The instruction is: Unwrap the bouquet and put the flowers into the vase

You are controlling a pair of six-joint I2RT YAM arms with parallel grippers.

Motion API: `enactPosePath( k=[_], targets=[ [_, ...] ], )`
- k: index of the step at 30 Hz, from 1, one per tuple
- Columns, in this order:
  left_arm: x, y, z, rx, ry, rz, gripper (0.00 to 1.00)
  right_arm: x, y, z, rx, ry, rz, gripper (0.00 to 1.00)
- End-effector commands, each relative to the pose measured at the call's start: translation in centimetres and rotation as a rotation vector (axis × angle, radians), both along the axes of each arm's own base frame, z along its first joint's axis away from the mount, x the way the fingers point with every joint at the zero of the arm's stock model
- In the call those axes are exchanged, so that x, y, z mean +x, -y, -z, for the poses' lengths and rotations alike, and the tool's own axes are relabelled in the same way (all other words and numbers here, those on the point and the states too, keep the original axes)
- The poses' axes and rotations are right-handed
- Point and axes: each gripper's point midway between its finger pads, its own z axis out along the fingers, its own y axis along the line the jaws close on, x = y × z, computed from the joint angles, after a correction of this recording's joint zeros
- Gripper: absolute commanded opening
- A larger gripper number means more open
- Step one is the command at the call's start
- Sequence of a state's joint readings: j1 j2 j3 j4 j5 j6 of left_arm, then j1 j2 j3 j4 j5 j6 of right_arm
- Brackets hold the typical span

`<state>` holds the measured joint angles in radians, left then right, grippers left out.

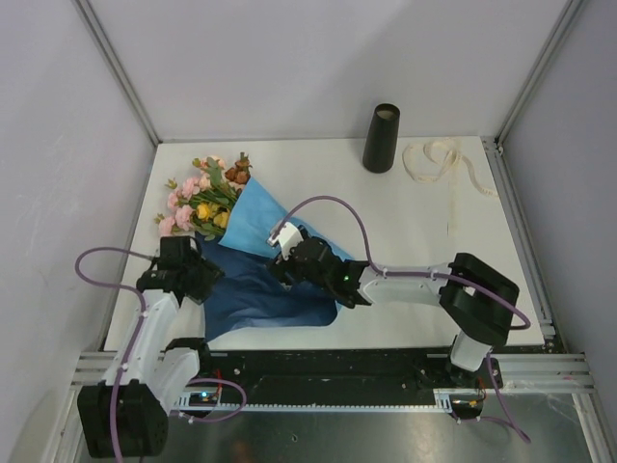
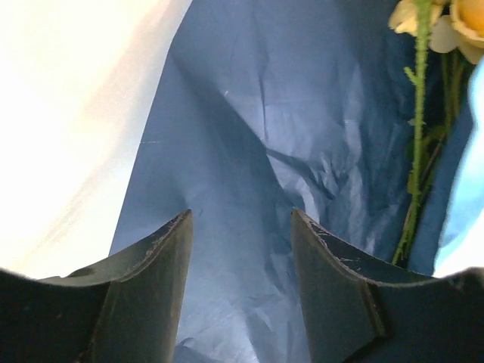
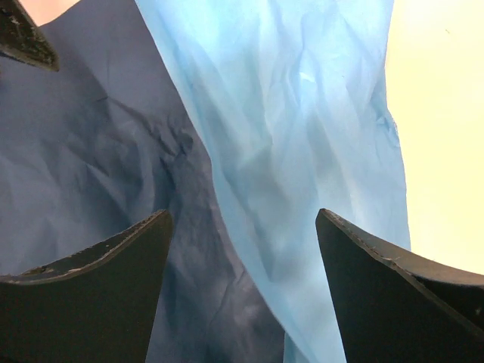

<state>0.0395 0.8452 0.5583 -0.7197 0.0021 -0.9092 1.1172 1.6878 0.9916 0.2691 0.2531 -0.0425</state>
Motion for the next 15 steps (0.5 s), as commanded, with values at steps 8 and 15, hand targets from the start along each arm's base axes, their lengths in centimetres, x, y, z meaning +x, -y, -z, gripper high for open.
enactPosePath(
  k=[8, 15],
  targets=[
    [1.5, -1.0, 1.6, 0.044, -0.063, -0.027, 0.58, 2.4, -2.7, 1.3, -0.086, 0.119, 0.002, 0.77],
    [2.4, -1.8, 2.5, 0.081, -0.102, -0.033, 0.58, 7.1, -1.0, -1.5, -0.033, 0.189, 0.215, 0.17]
  ],
)
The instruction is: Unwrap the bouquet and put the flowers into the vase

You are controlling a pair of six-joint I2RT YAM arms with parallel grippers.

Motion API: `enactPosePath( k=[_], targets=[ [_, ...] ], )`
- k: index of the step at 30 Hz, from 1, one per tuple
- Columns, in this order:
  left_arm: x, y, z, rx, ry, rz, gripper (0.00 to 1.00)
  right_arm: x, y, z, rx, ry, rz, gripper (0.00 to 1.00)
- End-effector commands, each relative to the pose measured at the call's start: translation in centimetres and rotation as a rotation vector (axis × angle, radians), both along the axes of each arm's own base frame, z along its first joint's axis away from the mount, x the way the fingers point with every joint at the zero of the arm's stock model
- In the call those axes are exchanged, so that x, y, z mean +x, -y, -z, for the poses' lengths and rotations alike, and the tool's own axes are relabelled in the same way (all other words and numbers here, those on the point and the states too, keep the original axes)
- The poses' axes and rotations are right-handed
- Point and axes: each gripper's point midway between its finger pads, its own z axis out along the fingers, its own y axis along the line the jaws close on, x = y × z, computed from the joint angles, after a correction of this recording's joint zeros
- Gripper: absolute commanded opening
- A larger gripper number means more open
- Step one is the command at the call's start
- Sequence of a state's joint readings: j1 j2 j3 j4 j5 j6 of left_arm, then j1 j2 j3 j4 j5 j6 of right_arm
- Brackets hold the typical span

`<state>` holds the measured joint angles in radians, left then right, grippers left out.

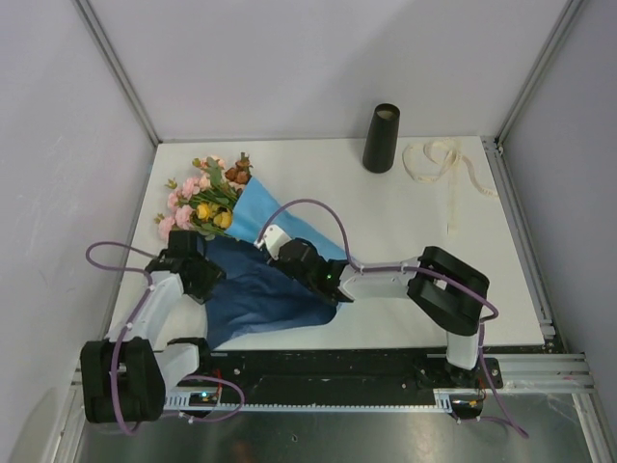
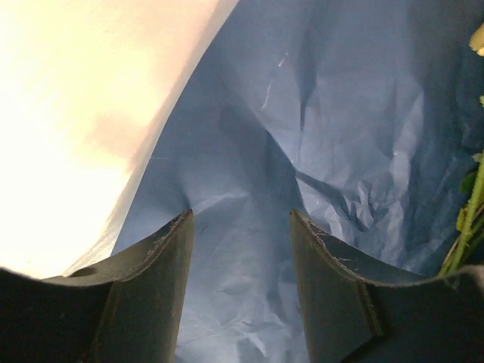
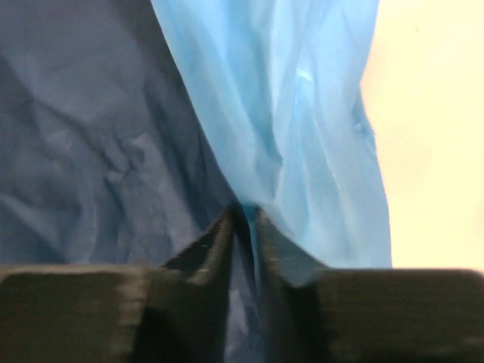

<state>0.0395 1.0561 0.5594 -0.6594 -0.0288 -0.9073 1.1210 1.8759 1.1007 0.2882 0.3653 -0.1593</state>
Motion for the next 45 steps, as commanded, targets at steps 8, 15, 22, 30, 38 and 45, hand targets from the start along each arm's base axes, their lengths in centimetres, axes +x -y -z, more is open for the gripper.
enactPosePath(
  k=[8, 15, 22, 30, 38, 45],
  targets=[
    [4.5, -2.6, -0.2, 0.104, -0.012, -0.048, 0.59, 12.7, 6.4, -6.0, 0.29, 0.029, 0.441, 0.0],
    [5.0, -3.4, 1.0, 0.111, -0.066, -0.099, 0.59, 17.8, 12.2, -4.6, 0.377, -0.048, 0.658, 0.0],
    [4.5, -4.3, 1.8, 0.136, -0.102, -0.134, 0.58, 20.2, 15.3, -2.1, 0.366, -0.119, 0.776, 0.0],
    [6.2, -5.4, -1.1, 0.163, 0.008, -0.203, 0.58, 22.2, 16.9, -1.5, 0.372, -0.147, 0.854, 0.0],
    [8.7, -4.5, -4.9, 0.122, 0.128, -0.116, 0.6, 24.6, 17.6, -0.2, 0.276, -0.187, 0.932, 0.0],
    [9.2, -3.0, -9.9, 0.134, 0.291, 0.095, 0.67, 23.6, 17.6, -3.1, 0.251, -0.174, 0.891, 0.28]
  ],
)
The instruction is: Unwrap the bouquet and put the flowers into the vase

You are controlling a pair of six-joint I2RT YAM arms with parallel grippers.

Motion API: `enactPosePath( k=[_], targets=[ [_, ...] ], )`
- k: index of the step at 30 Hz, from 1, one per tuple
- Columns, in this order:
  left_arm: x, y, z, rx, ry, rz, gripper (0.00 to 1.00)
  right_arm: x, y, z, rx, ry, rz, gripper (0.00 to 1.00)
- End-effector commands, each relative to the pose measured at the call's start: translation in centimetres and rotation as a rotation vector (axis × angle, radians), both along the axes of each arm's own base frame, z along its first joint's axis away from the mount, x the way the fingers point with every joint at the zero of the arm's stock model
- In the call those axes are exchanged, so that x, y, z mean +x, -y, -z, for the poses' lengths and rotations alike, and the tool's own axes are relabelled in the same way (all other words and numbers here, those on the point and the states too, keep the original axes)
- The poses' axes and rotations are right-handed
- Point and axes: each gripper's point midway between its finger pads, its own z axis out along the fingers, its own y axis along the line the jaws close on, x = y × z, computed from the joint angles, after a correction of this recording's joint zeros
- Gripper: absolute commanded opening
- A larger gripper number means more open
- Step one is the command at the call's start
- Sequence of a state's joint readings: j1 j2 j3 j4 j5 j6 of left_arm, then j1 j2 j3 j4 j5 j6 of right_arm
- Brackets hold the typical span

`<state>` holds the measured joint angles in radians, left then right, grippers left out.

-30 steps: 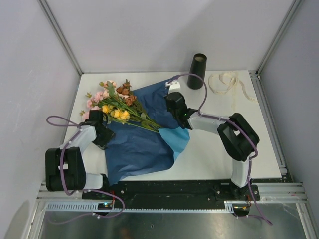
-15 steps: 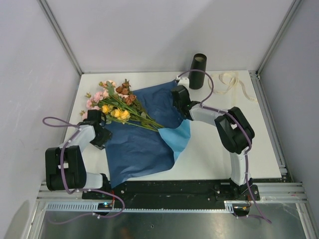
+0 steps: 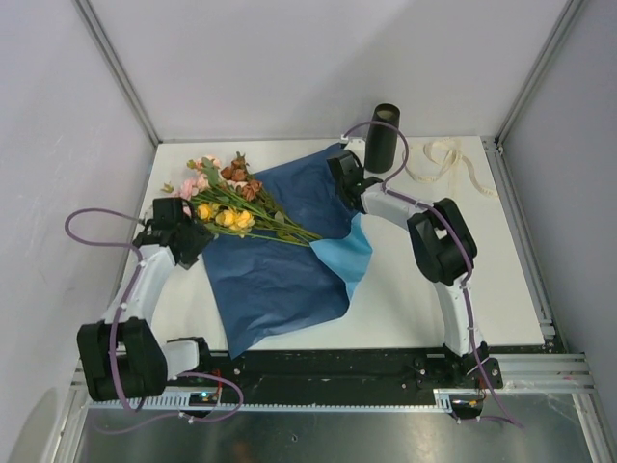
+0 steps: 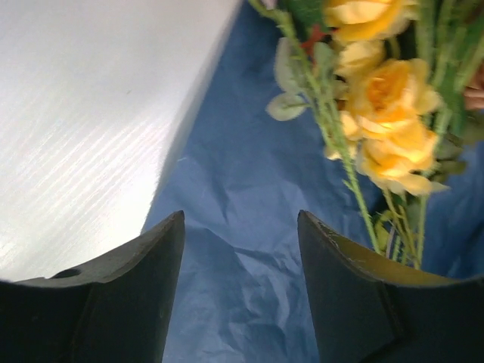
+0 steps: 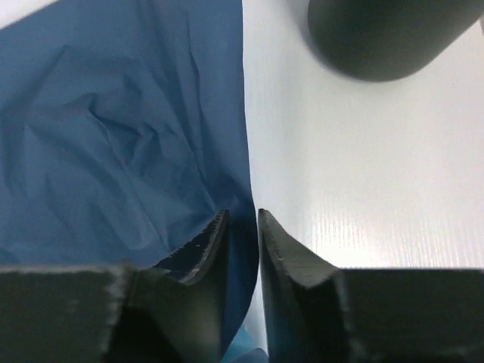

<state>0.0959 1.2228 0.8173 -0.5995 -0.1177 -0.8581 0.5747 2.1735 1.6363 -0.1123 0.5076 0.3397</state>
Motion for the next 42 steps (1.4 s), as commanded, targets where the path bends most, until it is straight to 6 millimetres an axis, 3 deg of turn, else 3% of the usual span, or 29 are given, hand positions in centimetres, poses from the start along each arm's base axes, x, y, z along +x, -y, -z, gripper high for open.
enactPosePath(
  k=[1, 8, 14, 19, 24, 28, 32, 38, 42],
  targets=[
    [1.3, 1.3, -5.4, 0.033, 0.169, 0.213, 0.68, -0.9, 0.0, -4.9, -0.004, 0.037, -0.032, 0.34],
    [-0.5, 3.6, -7.5, 0.065, 0.276, 0.473, 0.97, -5.7, -1.1, -10.9, -0.02, 0.043, -0.192, 0.68],
    [-1.9, 4.1, -7.7, 0.081, 0.326, 0.505, 1.0, -12.0, -4.2, -13.5, -0.02, 0.059, -0.329, 0.71],
    [-2.6, 4.3, -8.7, 0.104, 0.378, 0.502, 1.0, -16.4, -7.9, -11.8, -0.067, 0.028, -0.448, 0.69],
    [-2.9, 4.2, -9.5, 0.123, 0.409, 0.493, 1.0, -17.5, -8.3, -7.3, -0.215, -0.028, -0.424, 0.73],
    [-2.9, 4.5, -9.6, 0.12, 0.414, 0.501, 1.0, -17.2, -7.3, -4.3, -0.323, -0.061, -0.369, 0.74],
    [-3.0, 4.6, -9.7, 0.121, 0.418, 0.501, 1.0, -16.9, -5.3, -2.9, -0.439, -0.066, -0.279, 0.74],
    [-3.0, 4.6, -9.6, 0.125, 0.417, 0.501, 1.0, -17.7, -0.1, -3.3, -0.565, -0.1, -0.099, 0.69],
    [-3.0, 4.7, -9.7, 0.122, 0.42, 0.506, 1.0, -20.2, 3.9, -4.0, -0.597, -0.143, 0.021, 0.69]
  ],
)
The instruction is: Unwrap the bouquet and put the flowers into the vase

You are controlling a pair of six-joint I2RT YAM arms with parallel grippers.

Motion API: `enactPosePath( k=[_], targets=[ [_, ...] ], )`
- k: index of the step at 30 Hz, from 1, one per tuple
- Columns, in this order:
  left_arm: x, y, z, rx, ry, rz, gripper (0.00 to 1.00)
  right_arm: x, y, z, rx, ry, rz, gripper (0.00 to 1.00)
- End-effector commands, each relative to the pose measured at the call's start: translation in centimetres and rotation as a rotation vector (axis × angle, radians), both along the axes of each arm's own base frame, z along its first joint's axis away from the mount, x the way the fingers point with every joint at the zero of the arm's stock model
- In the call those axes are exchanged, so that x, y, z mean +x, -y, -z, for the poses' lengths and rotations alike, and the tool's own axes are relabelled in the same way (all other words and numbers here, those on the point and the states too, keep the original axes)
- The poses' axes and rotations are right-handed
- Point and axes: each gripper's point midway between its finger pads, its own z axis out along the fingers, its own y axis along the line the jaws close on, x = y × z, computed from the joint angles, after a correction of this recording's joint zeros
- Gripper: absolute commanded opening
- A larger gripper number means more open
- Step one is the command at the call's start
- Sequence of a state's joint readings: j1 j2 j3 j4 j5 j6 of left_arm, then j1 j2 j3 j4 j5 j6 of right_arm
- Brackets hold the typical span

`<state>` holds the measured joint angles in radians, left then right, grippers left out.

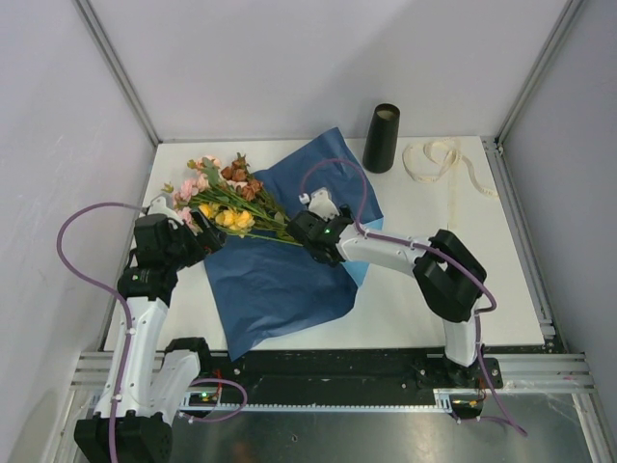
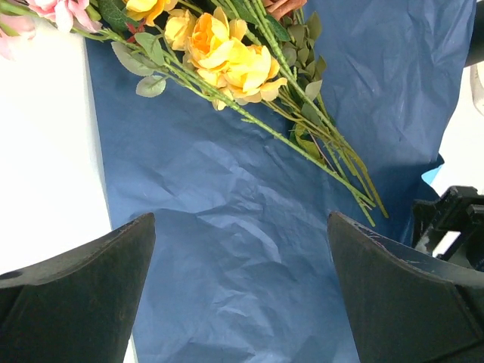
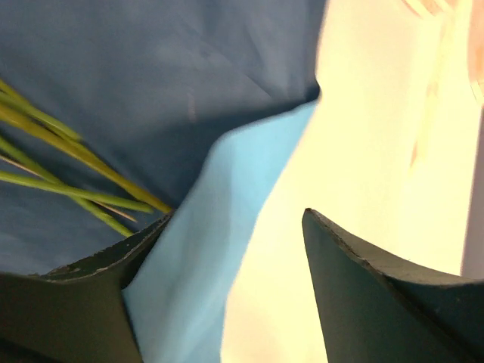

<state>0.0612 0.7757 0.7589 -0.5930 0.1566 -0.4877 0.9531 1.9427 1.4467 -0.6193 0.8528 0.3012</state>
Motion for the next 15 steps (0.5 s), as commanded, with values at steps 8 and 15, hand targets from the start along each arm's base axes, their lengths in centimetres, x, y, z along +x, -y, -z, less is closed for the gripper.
enactPosePath(
  k=[8, 15],
  targets=[
    [0.1, -0.2, -0.5, 0.034, 0.035, 0.001, 1.0, -8.4, 13.8, -3.8, -0.083, 0.098, 0.433, 0.64],
    [0.2, -0.2, -0.7, 0.038, 0.039, -0.001, 1.0, -11.3, 15.0, -3.1, 0.031, 0.03, 0.463, 0.63]
  ],
)
